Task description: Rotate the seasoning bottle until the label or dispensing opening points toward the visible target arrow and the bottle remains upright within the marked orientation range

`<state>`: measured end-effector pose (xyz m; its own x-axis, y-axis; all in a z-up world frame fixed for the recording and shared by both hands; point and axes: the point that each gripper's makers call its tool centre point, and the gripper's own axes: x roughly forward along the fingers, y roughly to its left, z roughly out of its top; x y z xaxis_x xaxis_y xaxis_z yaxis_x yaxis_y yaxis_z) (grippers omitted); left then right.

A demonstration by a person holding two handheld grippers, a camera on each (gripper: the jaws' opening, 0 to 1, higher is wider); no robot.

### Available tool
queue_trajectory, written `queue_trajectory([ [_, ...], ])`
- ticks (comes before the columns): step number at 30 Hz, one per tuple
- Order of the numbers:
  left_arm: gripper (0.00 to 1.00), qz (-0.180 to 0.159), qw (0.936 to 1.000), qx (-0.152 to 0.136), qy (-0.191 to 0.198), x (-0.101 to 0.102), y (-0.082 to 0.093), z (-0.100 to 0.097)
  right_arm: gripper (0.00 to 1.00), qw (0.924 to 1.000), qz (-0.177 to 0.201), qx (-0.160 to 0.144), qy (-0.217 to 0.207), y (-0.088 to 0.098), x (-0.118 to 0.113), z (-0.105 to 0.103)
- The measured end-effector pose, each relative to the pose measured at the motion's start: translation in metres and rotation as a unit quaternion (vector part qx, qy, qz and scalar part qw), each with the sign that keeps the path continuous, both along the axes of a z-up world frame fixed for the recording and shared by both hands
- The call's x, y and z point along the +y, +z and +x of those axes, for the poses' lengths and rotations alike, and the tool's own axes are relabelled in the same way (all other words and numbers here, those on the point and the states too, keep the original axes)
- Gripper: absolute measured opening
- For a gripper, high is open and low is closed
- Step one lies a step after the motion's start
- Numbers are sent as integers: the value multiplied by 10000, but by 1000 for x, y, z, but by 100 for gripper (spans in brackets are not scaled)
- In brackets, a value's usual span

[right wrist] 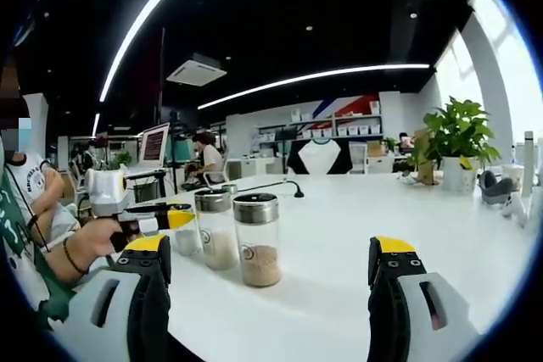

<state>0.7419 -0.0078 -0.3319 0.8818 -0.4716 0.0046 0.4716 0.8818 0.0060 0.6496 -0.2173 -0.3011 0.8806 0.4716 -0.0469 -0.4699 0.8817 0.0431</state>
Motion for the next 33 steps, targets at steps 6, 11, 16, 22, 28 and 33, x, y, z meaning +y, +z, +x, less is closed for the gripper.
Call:
queue_trajectory([
  [6, 34, -6, 9999, -17, 114, 1, 0, 0, 99, 10000, -3, -15, -7, 1, -1, -1],
  [11, 40, -186, 9998, -9, 33, 2, 3, -3, 99, 10000, 3, -13, -21, 1, -2, -1],
  [16, 45, -200, 9997, -115, -44, 11, 12, -10, 99, 10000, -3, 1, -18, 0, -2, -1],
  [22, 45, 0, 9980, -316, -539, 10, 24, -20, 99, 10000, -8, -11, -13, 1, -1, -1],
  [28, 41, -71, 9901, -306, -1371, 6, 31, -28, 99, 10000, -17, -46, -55, 4, -5, -3],
  [33, 46, -366, 9773, -270, -2070, 9, 33, -25, 99, 10000, -5, -11, -84, 2, -7, -2],
])
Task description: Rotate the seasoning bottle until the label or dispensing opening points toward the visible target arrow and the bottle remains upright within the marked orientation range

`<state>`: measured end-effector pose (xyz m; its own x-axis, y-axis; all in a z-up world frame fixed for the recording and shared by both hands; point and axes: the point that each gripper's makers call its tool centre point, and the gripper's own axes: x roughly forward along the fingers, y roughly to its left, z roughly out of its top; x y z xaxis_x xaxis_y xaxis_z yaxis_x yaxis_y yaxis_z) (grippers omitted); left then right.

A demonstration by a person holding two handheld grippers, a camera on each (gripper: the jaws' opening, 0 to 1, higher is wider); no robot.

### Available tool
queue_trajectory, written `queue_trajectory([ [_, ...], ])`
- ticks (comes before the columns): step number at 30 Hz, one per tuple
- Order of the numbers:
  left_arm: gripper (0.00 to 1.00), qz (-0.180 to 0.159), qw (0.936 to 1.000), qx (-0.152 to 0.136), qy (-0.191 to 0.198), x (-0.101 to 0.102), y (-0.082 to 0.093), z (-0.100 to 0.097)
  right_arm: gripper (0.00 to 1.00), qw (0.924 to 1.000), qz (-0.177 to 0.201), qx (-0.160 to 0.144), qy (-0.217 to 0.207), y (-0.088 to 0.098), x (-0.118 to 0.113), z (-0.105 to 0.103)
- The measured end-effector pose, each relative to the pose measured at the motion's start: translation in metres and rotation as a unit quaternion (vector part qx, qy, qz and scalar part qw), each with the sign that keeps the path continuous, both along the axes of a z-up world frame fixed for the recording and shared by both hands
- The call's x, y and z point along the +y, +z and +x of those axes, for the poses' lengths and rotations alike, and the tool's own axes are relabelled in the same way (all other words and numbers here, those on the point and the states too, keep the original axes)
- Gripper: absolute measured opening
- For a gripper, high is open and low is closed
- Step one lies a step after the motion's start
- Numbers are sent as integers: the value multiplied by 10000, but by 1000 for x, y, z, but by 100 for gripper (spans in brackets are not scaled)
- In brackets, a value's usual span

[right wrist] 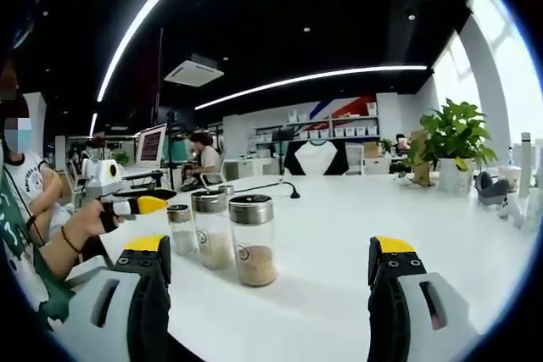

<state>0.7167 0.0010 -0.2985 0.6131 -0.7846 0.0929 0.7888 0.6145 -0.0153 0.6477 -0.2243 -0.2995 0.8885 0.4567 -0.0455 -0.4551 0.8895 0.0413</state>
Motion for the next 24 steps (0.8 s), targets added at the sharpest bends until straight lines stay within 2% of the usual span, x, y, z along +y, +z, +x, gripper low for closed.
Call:
queue_trajectory([
  [1, 46, -8, 10000, -7, -85, 0, 0, 0, 99, 10000, 1, 6, 6, 0, 0, 0],
  [2, 46, 85, 9989, -20, -458, -4, -4, -4, 99, 10000, -4, 15, 19, -1, 1, 0],
  [5, 47, 46, 9960, -36, -889, -6, -4, -4, 99, 10000, -27, 15, 42, -1, 4, 1],
  [7, 47, 46, 9956, -61, -937, -2, -4, 2, 99, 10000, -35, 21, 57, -1, 5, 1],
  [9, 48, 271, 9921, -239, -1204, -3, -5, 1, 99, 10000, -41, 17, 63, -1, 6, 1],
  [11, 49, 379, 9888, -263, -1422, -2, -6, 2, 99, 10000, -48, 23, 61, -1, 6, 1],
  [15, 49, 491, 9830, -128, -1767, -2, -10, 5, 99, 10000, -42, 29, 52, -1, 6, 1],
  [17, 49, 499, 9776, -191, -2037, -4, -11, 5, 99, 10000, -39, 35, 50, -1, 6, 2],
  [19, 49, 446, 9728, -21, -2273, -5, -14, 5, 99, 10000, -40, 36, 51, -1, 6, 2],
  [21, 49, 451, 9665, 15, -2527, -7, -16, 4, 99, 10000, -44, 31, 54, -1, 6, 1],
  [22, 50, 495, 9613, 44, -2710, -9, -17, 1, 99, 10000, -43, 30, 55, -1, 6, 1],
  [24, 50, 564, 9588, 98, -2782, -12, -19, 6, 99, 10000, -44, 36, 51, -1, 6, 2],
])
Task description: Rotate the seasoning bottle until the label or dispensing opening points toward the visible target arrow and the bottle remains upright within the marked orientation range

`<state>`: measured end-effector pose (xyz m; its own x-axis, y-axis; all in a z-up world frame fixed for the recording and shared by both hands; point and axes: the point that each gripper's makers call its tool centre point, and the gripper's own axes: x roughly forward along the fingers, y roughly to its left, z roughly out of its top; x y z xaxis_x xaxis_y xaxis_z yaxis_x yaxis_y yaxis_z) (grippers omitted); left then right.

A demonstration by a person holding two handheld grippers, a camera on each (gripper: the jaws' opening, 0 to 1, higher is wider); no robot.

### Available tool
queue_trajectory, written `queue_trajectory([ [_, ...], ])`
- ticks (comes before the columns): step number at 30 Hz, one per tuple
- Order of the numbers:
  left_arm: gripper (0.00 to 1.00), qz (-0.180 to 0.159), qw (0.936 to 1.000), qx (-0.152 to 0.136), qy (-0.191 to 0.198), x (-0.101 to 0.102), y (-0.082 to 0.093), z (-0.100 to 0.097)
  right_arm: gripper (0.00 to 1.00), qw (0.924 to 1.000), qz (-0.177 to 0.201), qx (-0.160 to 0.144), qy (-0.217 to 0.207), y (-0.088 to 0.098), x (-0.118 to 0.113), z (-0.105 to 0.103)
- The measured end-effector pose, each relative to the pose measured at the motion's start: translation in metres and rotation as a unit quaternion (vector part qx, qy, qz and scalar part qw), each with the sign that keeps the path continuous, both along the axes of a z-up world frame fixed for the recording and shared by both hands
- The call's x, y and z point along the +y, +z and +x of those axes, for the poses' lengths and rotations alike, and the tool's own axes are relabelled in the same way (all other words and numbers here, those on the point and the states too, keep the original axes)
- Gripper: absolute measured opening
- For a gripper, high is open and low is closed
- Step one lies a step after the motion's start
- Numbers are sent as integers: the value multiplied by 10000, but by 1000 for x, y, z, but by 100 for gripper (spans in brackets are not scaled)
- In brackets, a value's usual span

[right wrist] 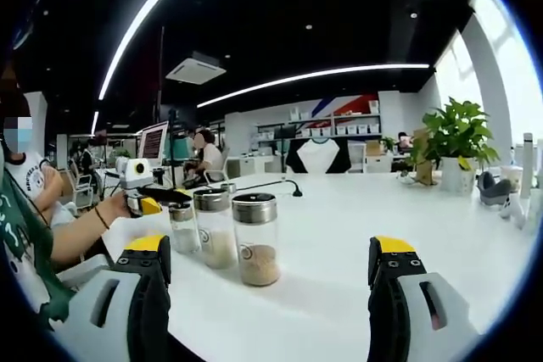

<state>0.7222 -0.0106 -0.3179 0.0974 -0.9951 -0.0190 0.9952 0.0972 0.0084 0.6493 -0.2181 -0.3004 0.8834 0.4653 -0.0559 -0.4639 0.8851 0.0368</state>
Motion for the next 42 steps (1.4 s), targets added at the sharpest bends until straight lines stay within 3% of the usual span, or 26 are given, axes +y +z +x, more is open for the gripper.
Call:
queue_trajectory([
  [3, 55, -17, 9999, 117, -28, -2, 1, 8, 99, 10000, -4, 10, -8, 0, 0, 0],
  [7, 54, 88, 9978, 268, -603, -4, -4, 3, 99, 10000, -2, -8, -18, 1, -1, 0],
  [12, 53, 239, 9968, 310, -693, -9, -10, 11, 99, 10000, 4, 6, -29, 1, -2, 1],
  [21, 47, 328, 9946, 408, -899, -11, -16, 11, 99, 10000, -11, 8, -18, 1, -2, 0],
  [26, 37, 324, 9923, 381, -1131, -13, -16, 2, 99, 10000, -1, 1, -46, 2, -4, 0],
  [42, 33, 429, 9942, 407, -893, -16, -16, 2, 99, 10000, -12, 28, -26, 0, -3, 0],
])
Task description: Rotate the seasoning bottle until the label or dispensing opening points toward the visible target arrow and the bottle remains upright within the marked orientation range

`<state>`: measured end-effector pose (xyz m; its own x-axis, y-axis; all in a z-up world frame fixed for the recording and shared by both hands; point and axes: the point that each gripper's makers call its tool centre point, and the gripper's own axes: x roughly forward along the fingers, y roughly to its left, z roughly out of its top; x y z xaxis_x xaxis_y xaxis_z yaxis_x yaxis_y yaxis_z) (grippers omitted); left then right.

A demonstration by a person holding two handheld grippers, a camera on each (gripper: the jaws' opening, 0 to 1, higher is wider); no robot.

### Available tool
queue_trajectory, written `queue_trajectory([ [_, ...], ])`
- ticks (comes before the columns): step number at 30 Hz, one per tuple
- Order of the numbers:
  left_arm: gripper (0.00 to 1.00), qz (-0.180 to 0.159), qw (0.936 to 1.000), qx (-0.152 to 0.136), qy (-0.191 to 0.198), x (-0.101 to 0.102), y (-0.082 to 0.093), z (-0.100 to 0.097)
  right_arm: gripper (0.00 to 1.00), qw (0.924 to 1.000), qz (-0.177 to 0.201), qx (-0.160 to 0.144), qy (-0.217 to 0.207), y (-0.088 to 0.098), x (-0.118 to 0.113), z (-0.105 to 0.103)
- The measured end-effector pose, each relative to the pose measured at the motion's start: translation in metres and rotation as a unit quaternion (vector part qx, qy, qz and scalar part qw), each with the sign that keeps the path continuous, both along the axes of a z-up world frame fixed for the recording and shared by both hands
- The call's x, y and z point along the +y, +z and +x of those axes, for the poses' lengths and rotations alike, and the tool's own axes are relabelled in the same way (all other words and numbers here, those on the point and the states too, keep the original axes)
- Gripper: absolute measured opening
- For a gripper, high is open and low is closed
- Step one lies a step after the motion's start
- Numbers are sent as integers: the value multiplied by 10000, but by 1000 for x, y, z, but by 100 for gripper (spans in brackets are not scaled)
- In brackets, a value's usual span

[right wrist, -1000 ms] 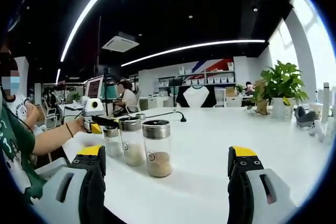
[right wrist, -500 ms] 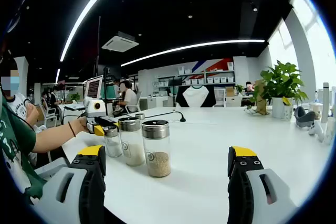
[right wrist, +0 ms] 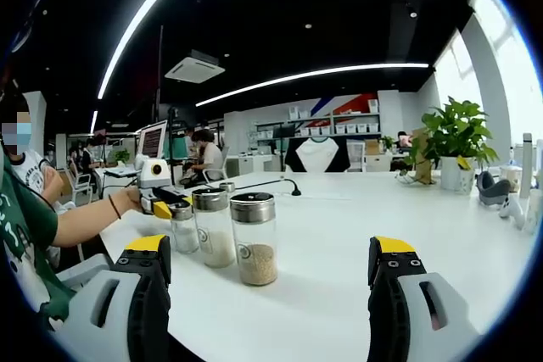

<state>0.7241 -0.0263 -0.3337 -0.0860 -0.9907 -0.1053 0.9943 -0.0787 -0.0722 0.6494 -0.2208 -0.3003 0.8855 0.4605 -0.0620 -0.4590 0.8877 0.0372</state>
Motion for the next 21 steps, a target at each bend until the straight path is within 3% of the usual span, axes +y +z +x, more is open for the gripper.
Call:
queue_trajectory([
  [17, 33, -75, 9991, -66, 417, 1, -2, -1, 99, 10000, -1, 7, -4, -1, 0, 0],
  [21, 33, 67, 9971, -259, 717, 1, -2, -2, 99, 10000, -4, -9, -6, 0, -1, 0],
])
